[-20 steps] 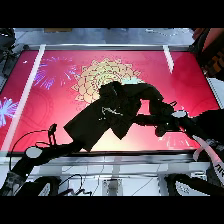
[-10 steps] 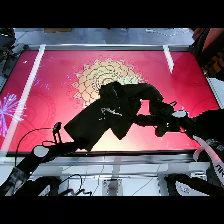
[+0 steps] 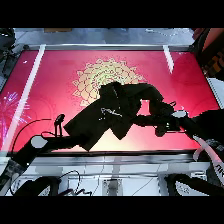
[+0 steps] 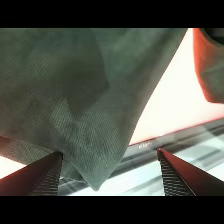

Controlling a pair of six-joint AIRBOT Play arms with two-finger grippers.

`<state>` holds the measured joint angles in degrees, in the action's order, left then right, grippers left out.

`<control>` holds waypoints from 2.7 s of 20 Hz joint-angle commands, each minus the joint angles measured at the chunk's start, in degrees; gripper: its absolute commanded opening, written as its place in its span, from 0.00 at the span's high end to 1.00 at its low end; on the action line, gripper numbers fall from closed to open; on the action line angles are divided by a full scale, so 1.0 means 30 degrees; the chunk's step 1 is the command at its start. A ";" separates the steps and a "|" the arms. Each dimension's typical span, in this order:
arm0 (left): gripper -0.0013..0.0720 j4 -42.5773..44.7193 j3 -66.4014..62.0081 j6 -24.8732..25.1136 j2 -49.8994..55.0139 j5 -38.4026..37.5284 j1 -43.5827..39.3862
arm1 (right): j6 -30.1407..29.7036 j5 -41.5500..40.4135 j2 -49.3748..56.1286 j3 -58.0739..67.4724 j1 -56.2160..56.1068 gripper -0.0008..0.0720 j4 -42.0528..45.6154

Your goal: Fold the clothes and pants, and hang the long-sleeved shirts on hangers.

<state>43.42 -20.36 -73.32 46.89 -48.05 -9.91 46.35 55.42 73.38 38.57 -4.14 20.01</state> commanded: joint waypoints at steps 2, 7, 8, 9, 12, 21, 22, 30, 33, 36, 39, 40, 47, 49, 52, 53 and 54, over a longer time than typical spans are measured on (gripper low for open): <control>0.02 0.1982 -0.0816 -0.1158 0.0036 -0.1916 0.0051 | 0.0000 -0.0036 -0.0007 0.0022 -0.0022 0.94 0.0080; 0.02 0.6863 -0.0801 -0.3752 0.0051 -0.2637 0.0051 | 0.0000 -0.0036 -0.0007 0.0022 -0.0022 0.94 0.0087; 0.02 0.7016 -0.0772 -0.3861 0.0080 -0.2987 0.0051 | 0.0000 -0.0044 -0.0007 0.0022 -0.0022 0.94 0.0095; 0.02 0.6987 -0.0750 -0.3861 0.0131 -0.3053 0.0044 | 0.0000 -0.0051 -0.0007 0.0022 -0.0022 0.94 0.0095; 0.02 0.6105 -0.0233 -0.3869 0.0794 -0.1953 0.0044 | 0.0000 -0.0146 -0.0007 0.0022 -0.0022 0.94 0.0087; 0.04 -0.1020 0.0175 -0.0240 0.3847 0.1829 -0.0306 | 0.0000 -0.0211 -0.0015 0.0022 -0.0022 0.94 0.0087; 0.06 -0.1552 0.0175 0.0495 0.3971 0.1821 -0.0415 | 0.0000 -0.0219 -0.0015 0.0022 -0.0022 0.94 0.0080; 0.94 -0.2339 -0.0641 0.1945 0.3985 0.2302 -0.0444 | 0.0000 -0.0823 -0.0015 0.2331 -0.0015 0.94 0.0685; 0.95 -0.2018 -0.3184 0.2725 0.3985 0.2324 0.0670 | 0.0364 -0.2419 -0.0015 0.5042 0.0080 0.94 0.2448; 0.95 -0.1996 -0.7074 0.2681 0.3985 0.3191 0.3774 | 0.2557 -0.4881 -0.0015 0.8342 0.0466 0.94 0.5289; 0.95 -0.2011 -1.2109 0.1967 0.3985 0.6499 0.7745 | 0.4707 -0.7206 -0.0015 1.2065 0.1486 0.94 0.7927; 0.95 -0.2011 -1.3741 0.1362 0.3985 0.7774 0.8823 | 0.5340 -0.7905 -0.0015 1.3274 0.1916 0.94 0.8663; 0.95 -0.1989 -2.2083 0.1020 0.3963 0.9821 1.4054 | 1.0258 -0.7898 -0.0015 2.0764 0.6506 0.94 1.3952; 0.95 -0.1647 -2.2338 0.1027 0.3920 0.7694 1.4950 | 1.0265 -0.4182 -0.0058 2.1974 0.7963 0.94 1.4039; 0.95 0.3067 -2.2294 0.1013 0.4532 0.2659 1.5242 | 1.0258 0.2295 0.0080 2.2141 0.9194 0.94 1.6050; 0.95 0.4983 -2.2287 0.1020 0.4954 0.0532 1.5234 | 1.0258 0.4313 0.0146 2.1893 0.9369 0.94 1.6990; 0.95 0.6331 -2.2229 0.1035 0.5428 -0.1246 1.5242 | 1.0236 0.6062 0.0146 2.1449 0.9391 0.94 1.7777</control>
<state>49.25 -86.26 -70.15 60.88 -36.73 34.63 76.20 55.37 73.60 102.89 21.50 65.84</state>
